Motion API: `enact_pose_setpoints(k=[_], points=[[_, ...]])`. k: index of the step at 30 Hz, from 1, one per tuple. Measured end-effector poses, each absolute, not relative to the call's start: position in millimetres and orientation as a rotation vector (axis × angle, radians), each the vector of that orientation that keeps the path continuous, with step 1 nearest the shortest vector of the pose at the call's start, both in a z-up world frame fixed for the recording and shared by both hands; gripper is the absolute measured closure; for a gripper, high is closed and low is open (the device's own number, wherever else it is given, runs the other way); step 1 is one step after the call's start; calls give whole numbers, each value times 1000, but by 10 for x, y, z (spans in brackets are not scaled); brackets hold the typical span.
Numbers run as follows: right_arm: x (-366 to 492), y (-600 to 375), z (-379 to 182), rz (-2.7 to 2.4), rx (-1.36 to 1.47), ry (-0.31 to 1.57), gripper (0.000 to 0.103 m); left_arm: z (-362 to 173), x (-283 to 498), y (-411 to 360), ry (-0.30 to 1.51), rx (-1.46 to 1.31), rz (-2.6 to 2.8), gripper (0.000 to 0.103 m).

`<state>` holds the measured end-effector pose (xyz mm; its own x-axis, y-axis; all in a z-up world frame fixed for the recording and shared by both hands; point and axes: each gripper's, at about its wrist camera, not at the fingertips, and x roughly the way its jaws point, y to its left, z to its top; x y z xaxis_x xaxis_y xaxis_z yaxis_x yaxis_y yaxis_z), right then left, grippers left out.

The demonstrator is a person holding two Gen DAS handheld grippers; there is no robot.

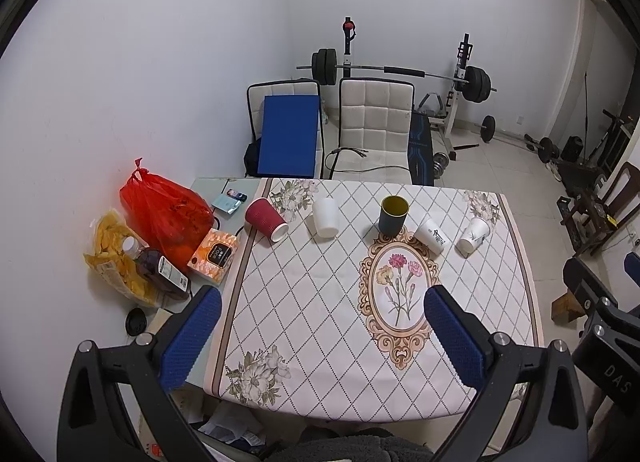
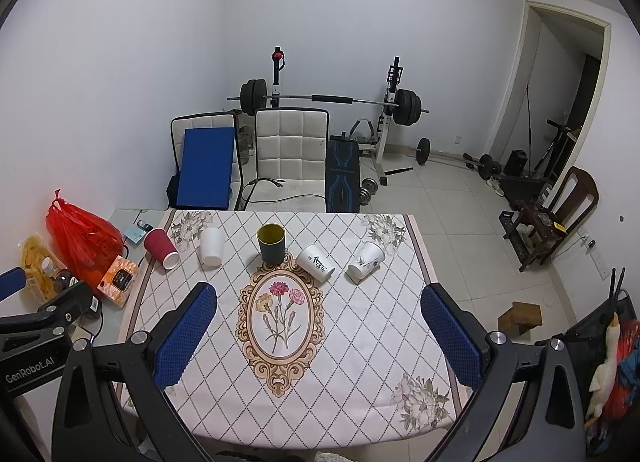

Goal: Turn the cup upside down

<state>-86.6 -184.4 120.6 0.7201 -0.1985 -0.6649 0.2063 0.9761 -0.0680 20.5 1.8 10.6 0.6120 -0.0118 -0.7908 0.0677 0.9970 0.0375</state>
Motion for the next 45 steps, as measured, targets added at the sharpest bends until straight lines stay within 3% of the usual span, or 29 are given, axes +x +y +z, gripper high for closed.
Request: enact_pose_setpoints(k=[34,39,45], points=[[-777,-1847,1262,-206,24,746,0,65,165,-71,908,63,-30,0],[-504,-1855,971,-170,25,819,0,-323,467,-74,970,72,45,0],[-12,-1816,162,-118,25,960,0,-979,1036,130,1105,101,149,0]])
